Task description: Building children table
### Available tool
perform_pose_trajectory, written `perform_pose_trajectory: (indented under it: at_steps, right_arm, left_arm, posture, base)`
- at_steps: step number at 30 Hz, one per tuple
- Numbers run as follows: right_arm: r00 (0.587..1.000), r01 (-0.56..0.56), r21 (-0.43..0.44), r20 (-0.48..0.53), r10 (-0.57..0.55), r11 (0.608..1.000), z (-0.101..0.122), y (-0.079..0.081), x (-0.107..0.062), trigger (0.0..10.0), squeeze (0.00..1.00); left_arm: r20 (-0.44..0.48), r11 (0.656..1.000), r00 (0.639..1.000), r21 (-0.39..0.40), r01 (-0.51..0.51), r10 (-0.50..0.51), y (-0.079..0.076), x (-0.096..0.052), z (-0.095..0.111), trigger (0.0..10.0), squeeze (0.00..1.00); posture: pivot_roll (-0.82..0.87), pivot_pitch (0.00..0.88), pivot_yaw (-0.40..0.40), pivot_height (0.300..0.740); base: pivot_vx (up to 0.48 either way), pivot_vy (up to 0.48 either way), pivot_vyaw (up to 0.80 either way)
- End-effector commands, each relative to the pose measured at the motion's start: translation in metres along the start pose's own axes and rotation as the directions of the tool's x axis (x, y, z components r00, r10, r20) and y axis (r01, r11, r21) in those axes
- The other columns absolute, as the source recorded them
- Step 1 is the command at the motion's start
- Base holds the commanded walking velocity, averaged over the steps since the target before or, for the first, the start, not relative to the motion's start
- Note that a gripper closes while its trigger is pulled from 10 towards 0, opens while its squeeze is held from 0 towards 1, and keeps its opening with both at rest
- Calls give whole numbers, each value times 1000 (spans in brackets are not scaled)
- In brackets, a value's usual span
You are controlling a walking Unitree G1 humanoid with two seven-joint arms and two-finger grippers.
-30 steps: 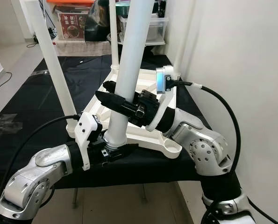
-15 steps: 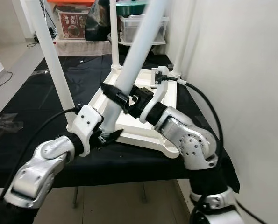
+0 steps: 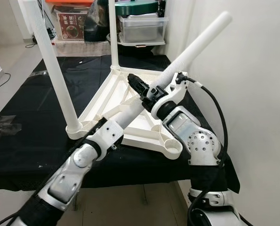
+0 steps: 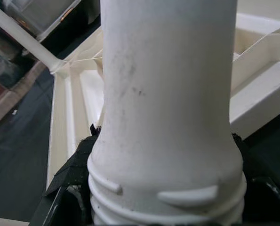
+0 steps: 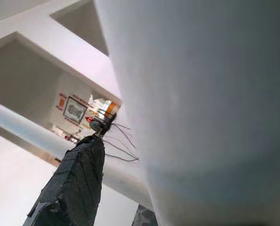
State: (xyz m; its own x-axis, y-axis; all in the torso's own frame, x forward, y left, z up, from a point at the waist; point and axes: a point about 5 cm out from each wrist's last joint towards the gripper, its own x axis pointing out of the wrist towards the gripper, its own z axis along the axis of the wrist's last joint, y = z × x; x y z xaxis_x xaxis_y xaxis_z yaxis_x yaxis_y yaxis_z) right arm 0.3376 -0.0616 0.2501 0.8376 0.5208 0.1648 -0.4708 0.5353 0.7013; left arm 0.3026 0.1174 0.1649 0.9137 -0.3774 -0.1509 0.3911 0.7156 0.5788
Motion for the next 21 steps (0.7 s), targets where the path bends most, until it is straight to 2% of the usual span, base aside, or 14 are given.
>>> perform_pose_trajectory:
  at_steps: [1,2,4,5,8,11,14,21]
  right_arm:
    - [993,-101,135,-48,108,986,-21,40,16,7059,0]
    - [995,-62,166,-69,74,984,-26,39,16,1922,0]
    - [995,-62,166,-69,74,984,-26,39,16,1922,0]
    - [994,-38,162,-100,54,986,-31,37,16,0,0]
    - [991,27,151,-137,-6,988,-38,29,14,0,0]
    - [991,110,145,-91,-97,983,-35,18,14,0,0]
    - [991,120,151,-71,-111,981,-32,17,15,0,0]
    - [990,138,225,4,-143,964,-14,17,19,0,0]
  left_arm:
    - [50,997,998,73,24,-28,-10,7,12,10000,0]
    - [57,993,998,119,8,-15,-11,13,16,10000,0]
    - [57,993,998,119,8,-15,-11,13,16,10000,0]
    - [63,988,998,151,2,-12,-10,15,18,10000,0]
    - [74,982,997,187,-5,-9,-10,18,22,10000,0]
    - [84,986,996,167,12,-27,-14,19,26,10000,0]
    - [82,988,996,153,20,-33,-17,20,27,10000,0]
    - [83,990,994,129,56,-67,-31,20,27,10000,0]
  posture:
    - [20,0,-73,740]
    - [17,0,-72,740]
    - [17,0,-72,740]
    - [15,0,-69,740]
    - [13,0,-69,740]
    - [15,0,-70,740]
    - [16,0,-70,740]
    - [17,0,-70,740]
  base:
    - [0,0,0]
    - [0,0,0]
    - [0,0,0]
    - [0,0,0]
    - [0,0,0]
    - [0,0,0]
    - [0,0,0]
    - [0,0,0]
